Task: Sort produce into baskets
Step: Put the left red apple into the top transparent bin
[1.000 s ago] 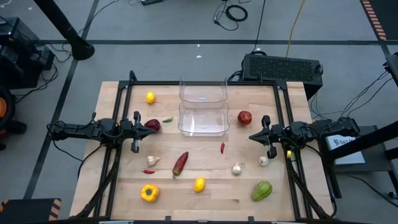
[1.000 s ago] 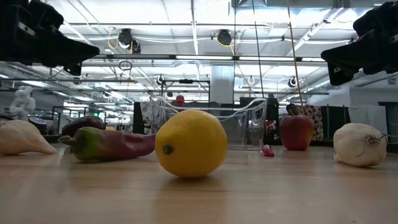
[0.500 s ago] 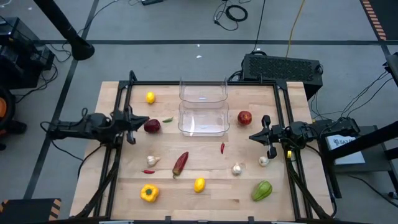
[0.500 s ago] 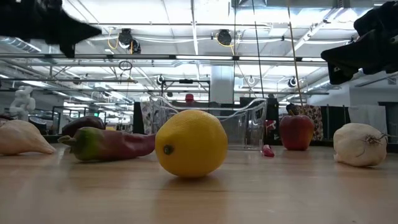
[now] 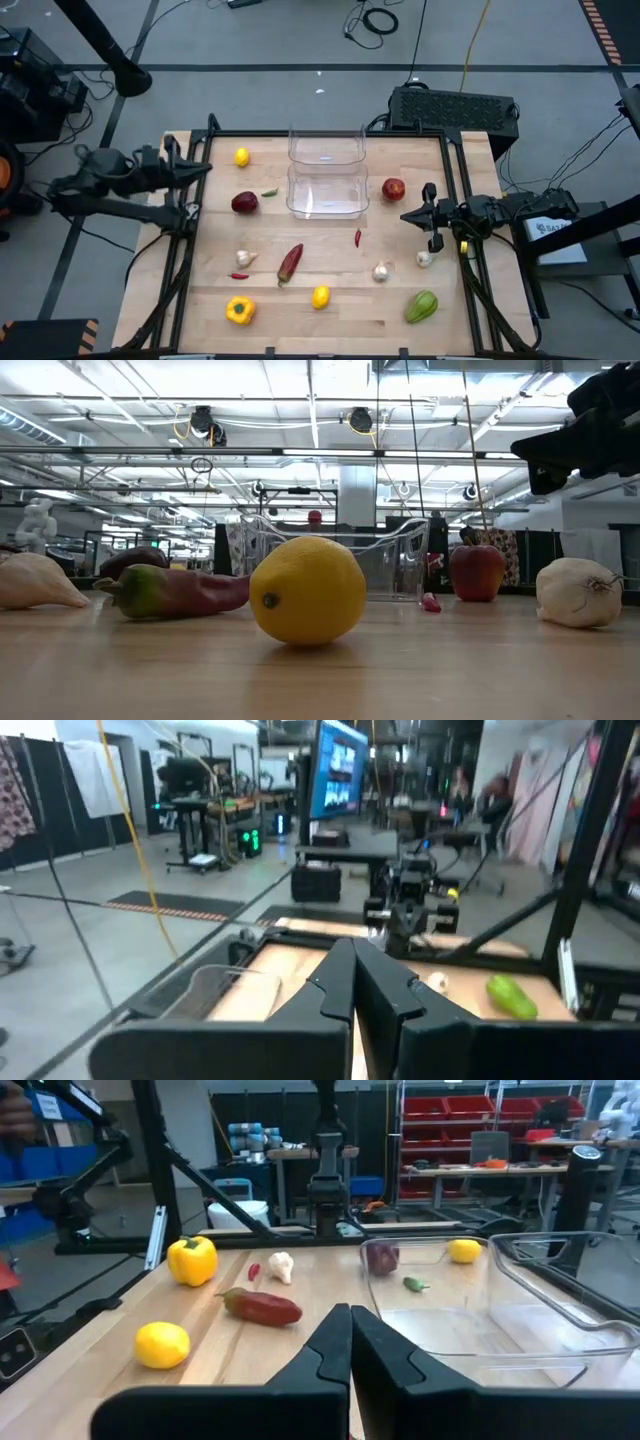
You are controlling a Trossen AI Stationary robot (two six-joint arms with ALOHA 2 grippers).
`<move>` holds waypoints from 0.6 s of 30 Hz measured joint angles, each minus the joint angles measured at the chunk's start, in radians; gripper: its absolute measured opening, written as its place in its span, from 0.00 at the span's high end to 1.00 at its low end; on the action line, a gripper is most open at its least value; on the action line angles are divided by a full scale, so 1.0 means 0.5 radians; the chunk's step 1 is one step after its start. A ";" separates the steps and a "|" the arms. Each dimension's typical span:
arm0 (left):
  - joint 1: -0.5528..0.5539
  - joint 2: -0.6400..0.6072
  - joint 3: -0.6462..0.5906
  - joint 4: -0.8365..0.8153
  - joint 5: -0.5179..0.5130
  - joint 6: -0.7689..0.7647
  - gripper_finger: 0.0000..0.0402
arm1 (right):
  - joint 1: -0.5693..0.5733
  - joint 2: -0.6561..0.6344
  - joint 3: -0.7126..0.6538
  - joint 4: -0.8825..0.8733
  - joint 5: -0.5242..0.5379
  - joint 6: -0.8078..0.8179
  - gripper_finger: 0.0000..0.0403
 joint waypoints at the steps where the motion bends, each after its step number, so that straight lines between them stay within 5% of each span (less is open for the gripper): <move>1: 0.000 0.057 0.074 -0.053 0.000 0.017 0.98 | 0.001 0.001 0.000 0.000 -0.002 0.000 1.00; 7: 0.000 0.240 0.245 -0.093 -0.007 0.312 0.98 | 0.000 0.001 -0.001 0.020 -0.002 0.005 1.00; 12: 0.000 0.292 0.108 -0.134 -0.017 0.230 0.98 | 0.000 0.001 -0.001 0.020 -0.007 0.146 1.00; 18: 0.000 0.350 -0.148 -0.083 -0.021 0.218 0.98 | -0.004 0.004 -0.001 0.027 0.022 0.710 1.00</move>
